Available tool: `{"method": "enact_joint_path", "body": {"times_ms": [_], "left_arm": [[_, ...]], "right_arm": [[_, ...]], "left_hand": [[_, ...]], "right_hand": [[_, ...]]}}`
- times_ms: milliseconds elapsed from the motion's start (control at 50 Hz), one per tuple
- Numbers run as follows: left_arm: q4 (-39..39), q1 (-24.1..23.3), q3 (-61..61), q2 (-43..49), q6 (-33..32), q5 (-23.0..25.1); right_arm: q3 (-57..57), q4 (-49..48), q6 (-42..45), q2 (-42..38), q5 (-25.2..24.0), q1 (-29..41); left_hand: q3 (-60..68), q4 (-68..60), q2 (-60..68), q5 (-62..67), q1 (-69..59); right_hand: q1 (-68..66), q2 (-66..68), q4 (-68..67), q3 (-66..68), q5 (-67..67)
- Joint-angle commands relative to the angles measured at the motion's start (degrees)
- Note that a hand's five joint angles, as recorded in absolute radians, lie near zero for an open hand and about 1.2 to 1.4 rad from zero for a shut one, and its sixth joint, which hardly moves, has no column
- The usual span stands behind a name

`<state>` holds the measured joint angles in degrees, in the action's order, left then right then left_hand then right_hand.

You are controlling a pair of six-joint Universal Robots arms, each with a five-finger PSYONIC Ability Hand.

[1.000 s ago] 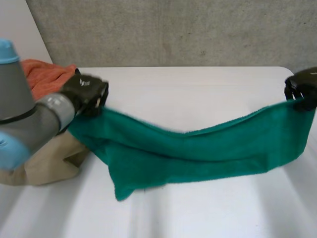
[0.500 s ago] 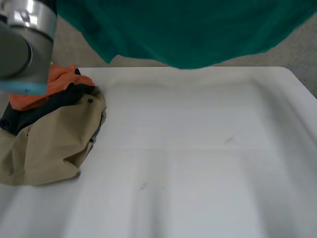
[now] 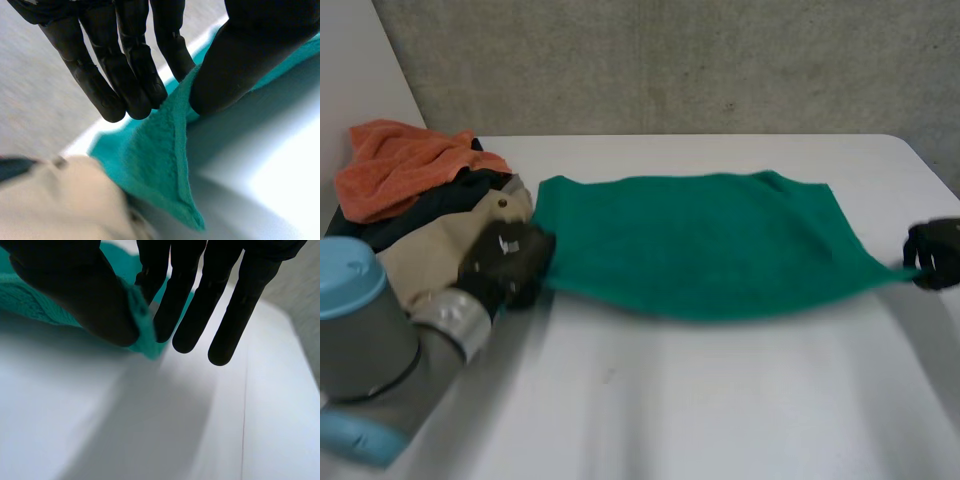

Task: Fold the laundry.

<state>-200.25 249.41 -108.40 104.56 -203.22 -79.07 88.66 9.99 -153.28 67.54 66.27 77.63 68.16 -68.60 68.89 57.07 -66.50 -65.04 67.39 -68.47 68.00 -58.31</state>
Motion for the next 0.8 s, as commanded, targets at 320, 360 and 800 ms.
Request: {"method": "enact_joint_path", "body": {"times_ms": [320, 360, 800], "left_arm": [[24.24, -5.07, 14.50, 3.34, -11.49, -7.49], [22.02, -5.33, 18.03, 6.43, -12.46, -8.02], [10.06, -5.95, 57.07, 39.93, -22.40, -9.69]], "right_arm": [[-7.09, 21.77, 23.24, -4.42, -3.60, -3.90], [-8.41, 18.07, 19.88, -5.66, -3.52, -2.57], [-18.79, -21.40, 2.90, -19.28, 7.46, 10.00]], "left_hand": [[11.84, -11.40, 11.11, 12.93, -13.50], [11.84, -11.40, 11.11, 12.93, -13.50], [11.84, -11.40, 11.11, 12.93, -13.50]], "right_hand": [[-14.96, 12.61, -11.53, 12.00, -11.69], [-14.96, 12.61, -11.53, 12.00, -11.69], [-14.96, 12.61, -11.53, 12.00, -11.69]]}}
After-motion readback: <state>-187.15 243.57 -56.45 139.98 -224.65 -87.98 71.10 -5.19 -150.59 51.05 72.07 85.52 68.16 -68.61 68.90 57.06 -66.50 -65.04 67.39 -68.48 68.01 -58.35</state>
